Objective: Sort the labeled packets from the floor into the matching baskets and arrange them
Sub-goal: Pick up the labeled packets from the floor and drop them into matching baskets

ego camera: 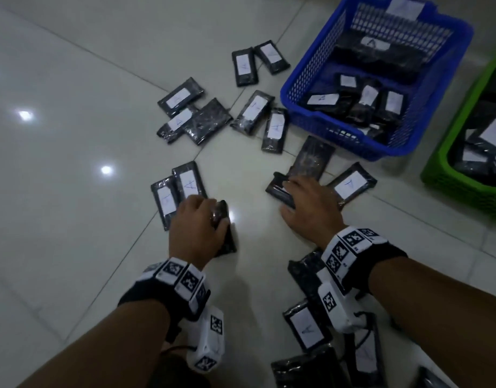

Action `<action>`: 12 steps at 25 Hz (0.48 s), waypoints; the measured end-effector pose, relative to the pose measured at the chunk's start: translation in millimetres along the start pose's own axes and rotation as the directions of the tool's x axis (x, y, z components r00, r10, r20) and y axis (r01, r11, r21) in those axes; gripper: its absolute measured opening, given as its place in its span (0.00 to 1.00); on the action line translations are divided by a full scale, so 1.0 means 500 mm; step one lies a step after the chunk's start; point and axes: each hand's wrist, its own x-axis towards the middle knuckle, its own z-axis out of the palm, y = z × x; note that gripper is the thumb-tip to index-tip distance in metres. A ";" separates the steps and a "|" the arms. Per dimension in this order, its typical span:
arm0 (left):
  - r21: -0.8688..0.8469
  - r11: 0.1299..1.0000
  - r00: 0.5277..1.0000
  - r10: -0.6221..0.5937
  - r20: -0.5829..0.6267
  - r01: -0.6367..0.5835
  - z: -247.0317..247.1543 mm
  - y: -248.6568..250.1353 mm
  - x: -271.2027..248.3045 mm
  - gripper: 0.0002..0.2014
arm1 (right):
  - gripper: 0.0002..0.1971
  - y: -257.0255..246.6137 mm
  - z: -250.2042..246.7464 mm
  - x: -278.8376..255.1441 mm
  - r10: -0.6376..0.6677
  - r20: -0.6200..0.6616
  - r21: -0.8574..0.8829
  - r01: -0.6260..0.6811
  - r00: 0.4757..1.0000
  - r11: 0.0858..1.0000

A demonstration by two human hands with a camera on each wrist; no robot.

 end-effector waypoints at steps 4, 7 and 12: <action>-0.006 0.983 0.981 -0.183 0.072 0.184 -0.003 0.006 -0.032 0.29 | 0.24 -0.007 0.003 -0.006 0.063 -0.024 0.054 -0.061 0.998 0.997; 0.010 0.949 0.942 -0.314 0.121 0.316 0.003 0.041 -0.014 0.36 | 0.29 -0.010 -0.004 0.008 0.190 0.101 0.192 -0.207 0.977 0.959; -0.057 0.898 0.888 -0.419 0.188 0.436 0.033 0.069 0.010 0.34 | 0.09 -0.033 -0.030 0.014 0.314 0.216 0.501 -0.381 0.924 0.777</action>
